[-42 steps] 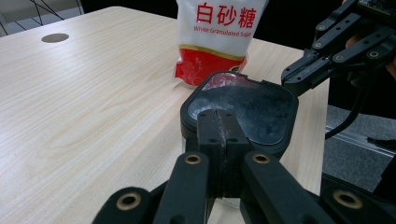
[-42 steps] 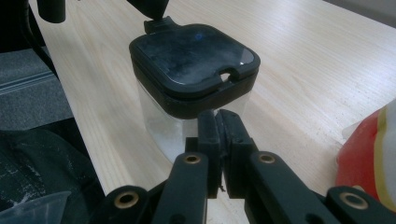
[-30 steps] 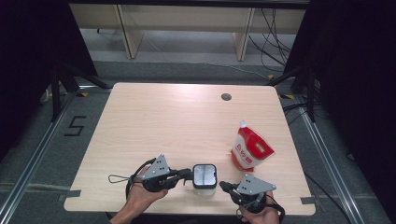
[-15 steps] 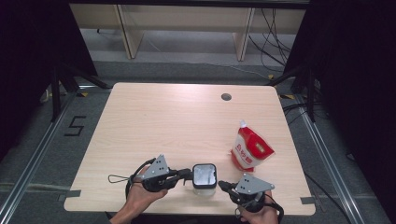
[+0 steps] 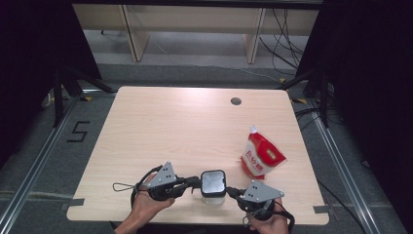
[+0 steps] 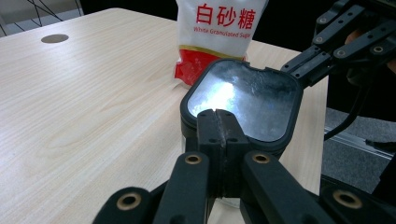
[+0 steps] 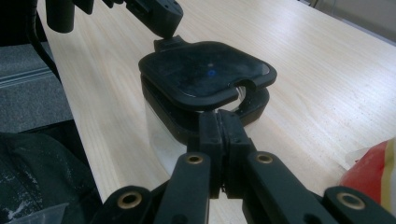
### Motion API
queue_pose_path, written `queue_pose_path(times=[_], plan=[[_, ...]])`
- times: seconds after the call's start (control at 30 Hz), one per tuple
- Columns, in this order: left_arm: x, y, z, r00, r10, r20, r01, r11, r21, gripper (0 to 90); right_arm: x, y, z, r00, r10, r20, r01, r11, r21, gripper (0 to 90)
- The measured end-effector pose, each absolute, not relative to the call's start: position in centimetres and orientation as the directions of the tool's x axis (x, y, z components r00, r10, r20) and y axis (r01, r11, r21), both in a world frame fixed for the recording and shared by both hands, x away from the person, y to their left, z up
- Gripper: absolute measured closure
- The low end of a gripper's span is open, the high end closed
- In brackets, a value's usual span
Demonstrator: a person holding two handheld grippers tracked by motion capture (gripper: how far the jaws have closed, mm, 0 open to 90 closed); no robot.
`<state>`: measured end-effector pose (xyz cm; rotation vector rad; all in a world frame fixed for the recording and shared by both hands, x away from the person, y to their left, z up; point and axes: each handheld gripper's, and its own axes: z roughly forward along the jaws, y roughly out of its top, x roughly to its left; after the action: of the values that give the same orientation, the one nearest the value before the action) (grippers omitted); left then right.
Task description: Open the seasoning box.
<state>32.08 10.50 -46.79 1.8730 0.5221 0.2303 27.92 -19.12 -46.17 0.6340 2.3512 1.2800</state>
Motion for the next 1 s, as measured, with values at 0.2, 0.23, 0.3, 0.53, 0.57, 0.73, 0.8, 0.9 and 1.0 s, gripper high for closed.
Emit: queue_pose_path(times=[0.2, 0.23, 0.3, 0.53, 0.57, 0.73, 0.8, 0.9, 1.0], plan=[[32.3, 11.2, -46.6, 0.896, 0.433, -0.097, 0.237, -0.282, 0.930, 65.4, 28.0, -19.0, -45.7, -0.820, 0.559, -0.123, 0.197, 0.476, 0.857, 89.8], [32.3, 11.2, -46.6, 0.896, 0.433, -0.097, 0.237, -0.282, 0.930, 62.4, 28.0, -19.0, -45.7, -0.820, 0.560, -0.123, 0.197, 0.476, 0.857, 89.8], [32.2, 11.9, -46.5, 0.901, 0.426, -0.083, 0.230, -0.306, 0.924, 60.1, 28.0, -18.9, -45.6, -0.820, 0.560, -0.123, 0.197, 0.476, 0.857, 89.8], [32.2, 12.1, -48.1, 0.910, 0.408, -0.070, 0.246, -0.399, 0.883, 52.6, 28.0, -18.6, -45.1, -0.823, 0.554, -0.127, 0.185, 0.472, 0.862, 89.8], [32.3, 12.1, -48.4, 0.911, 0.407, -0.073, 0.252, -0.408, 0.877, 52.2, 28.0, -18.6, -45.1, -0.822, 0.555, -0.125, 0.185, 0.468, 0.864, 89.7], [32.7, 12.0, -49.6, 0.916, 0.398, -0.056, 0.248, -0.451, 0.858, 53.7, 28.1, -18.6, -44.8, -0.826, 0.548, -0.131, 0.175, 0.471, 0.865, 89.7], [33.2, 11.7, -50.1, 0.924, 0.380, -0.045, 0.232, -0.463, 0.856, 55.2, 28.1, -18.5, -44.7, -0.826, 0.549, -0.132, 0.171, 0.465, 0.869, 89.7], [33.5, 11.5, -50.5, 0.930, 0.364, -0.042, 0.223, -0.470, 0.854, 59.1, 28.1, -18.4, -44.6, -0.824, 0.553, -0.125, 0.174, 0.457, 0.872, 89.7], [33.6, 11.4, -50.6, 0.937, 0.346, -0.046, 0.216, -0.471, 0.855, 65.0, 28.2, -18.5, -44.4, -0.824, 0.547, -0.148, 0.156, 0.470, 0.869, 89.7]])
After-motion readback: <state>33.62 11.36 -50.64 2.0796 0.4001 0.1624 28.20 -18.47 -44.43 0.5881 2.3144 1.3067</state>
